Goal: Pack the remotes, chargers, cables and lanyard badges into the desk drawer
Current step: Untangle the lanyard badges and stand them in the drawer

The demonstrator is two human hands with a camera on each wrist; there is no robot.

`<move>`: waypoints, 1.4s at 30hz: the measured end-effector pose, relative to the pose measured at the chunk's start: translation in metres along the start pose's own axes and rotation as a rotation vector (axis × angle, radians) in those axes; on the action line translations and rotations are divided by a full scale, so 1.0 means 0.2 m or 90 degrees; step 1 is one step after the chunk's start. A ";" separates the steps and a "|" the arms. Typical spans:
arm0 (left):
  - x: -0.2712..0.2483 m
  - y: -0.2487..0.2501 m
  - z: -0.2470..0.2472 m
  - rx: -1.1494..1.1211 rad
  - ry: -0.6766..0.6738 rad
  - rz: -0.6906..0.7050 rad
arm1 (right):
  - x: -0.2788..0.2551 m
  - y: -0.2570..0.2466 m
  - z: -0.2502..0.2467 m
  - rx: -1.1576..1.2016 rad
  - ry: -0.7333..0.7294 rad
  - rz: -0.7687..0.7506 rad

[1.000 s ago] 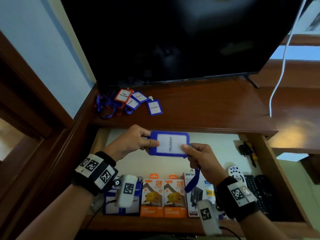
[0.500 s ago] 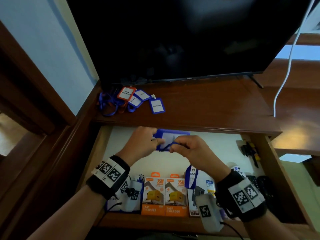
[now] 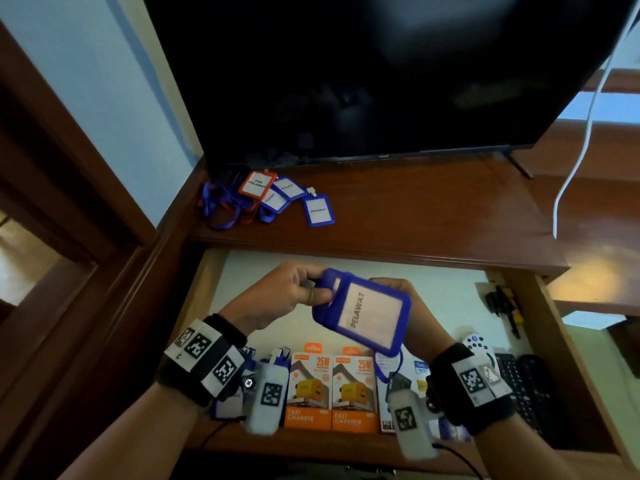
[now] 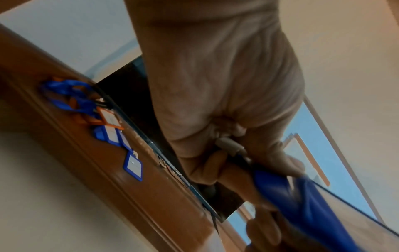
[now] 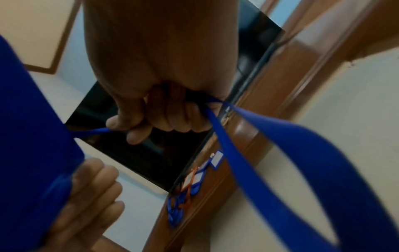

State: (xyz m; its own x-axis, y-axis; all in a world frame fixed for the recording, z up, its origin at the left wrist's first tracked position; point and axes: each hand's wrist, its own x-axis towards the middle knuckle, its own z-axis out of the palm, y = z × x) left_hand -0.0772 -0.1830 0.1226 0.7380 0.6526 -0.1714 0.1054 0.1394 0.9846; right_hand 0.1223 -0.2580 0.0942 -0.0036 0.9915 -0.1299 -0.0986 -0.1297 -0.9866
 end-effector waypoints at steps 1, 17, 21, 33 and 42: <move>0.00 -0.01 0.01 -0.034 0.024 0.015 | 0.00 0.02 0.02 0.019 0.023 0.018; 0.03 -0.06 -0.04 0.259 0.437 0.000 | -0.03 -0.07 0.21 -0.313 -0.147 0.011; 0.00 -0.09 -0.02 0.502 0.278 -0.089 | -0.01 -0.17 0.20 -0.390 -0.144 -0.050; -0.14 0.00 -0.03 0.145 0.075 -0.023 | 0.02 -0.08 0.08 -0.108 -0.091 0.020; -0.10 -0.05 0.06 0.003 0.289 0.058 | 0.00 -0.01 0.23 0.085 -0.111 0.050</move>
State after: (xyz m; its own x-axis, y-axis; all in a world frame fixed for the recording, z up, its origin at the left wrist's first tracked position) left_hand -0.0847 -0.2061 0.1164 0.3781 0.9222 -0.0809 0.0579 0.0636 0.9963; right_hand 0.0774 -0.2581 0.1015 -0.1877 0.9665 -0.1753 -0.2220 -0.2155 -0.9509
